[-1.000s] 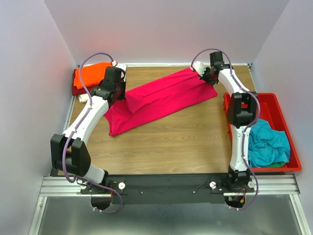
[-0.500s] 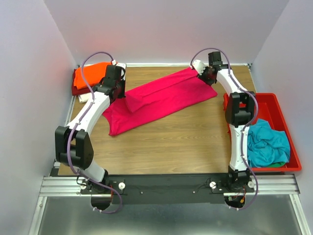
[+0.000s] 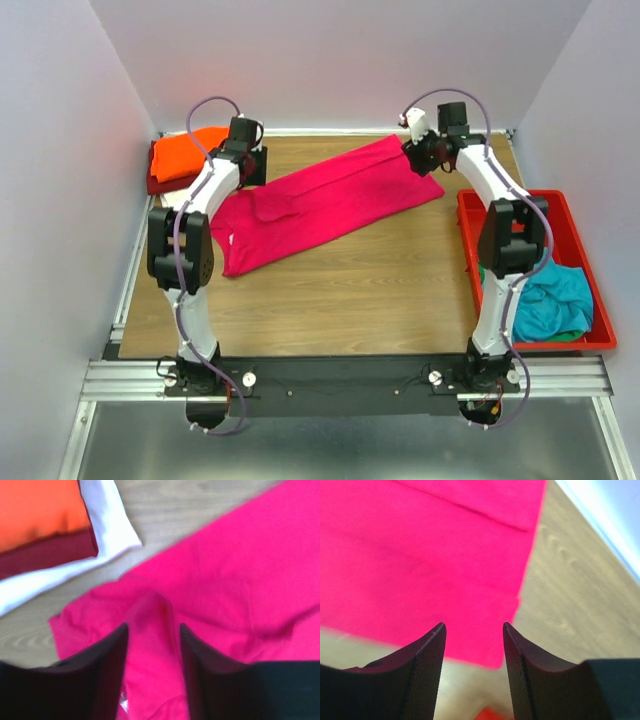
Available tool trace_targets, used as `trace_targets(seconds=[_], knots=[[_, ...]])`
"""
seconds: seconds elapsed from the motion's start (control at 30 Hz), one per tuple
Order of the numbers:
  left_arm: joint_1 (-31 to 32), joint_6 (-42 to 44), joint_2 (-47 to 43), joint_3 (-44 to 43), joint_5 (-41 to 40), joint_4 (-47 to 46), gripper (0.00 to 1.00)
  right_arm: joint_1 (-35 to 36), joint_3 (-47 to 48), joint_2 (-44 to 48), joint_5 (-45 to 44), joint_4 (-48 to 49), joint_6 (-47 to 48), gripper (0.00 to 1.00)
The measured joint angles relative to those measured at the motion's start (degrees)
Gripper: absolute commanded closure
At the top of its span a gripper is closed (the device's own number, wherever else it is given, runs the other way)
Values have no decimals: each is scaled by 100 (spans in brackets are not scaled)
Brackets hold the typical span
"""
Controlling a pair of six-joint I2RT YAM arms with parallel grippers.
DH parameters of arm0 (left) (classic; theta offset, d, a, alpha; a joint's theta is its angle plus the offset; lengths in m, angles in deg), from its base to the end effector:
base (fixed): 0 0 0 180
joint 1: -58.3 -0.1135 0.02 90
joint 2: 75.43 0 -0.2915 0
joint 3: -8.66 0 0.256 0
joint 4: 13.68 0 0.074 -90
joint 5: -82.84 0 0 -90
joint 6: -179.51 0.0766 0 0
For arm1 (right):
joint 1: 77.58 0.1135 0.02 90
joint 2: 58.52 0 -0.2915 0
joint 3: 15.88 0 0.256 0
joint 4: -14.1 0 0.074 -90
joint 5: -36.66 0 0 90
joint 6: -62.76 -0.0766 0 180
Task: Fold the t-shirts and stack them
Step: Fold the tshirt
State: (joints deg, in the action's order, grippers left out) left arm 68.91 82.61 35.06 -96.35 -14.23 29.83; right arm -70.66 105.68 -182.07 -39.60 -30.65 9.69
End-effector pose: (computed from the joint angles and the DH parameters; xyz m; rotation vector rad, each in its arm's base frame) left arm 0.4689 -0.0782 0.2489 0.0224 2.4171 0.0100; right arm 0.5325 0.0830 0.2395 -0.9834 2.1419 0.0323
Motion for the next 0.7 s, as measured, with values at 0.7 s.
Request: trace_targets(seconds=[0.7], knots=[[-428, -1414, -5921, 4610, 1134, -1906, 18, 3080, -3193, 1473, 807, 544, 2271, 28]])
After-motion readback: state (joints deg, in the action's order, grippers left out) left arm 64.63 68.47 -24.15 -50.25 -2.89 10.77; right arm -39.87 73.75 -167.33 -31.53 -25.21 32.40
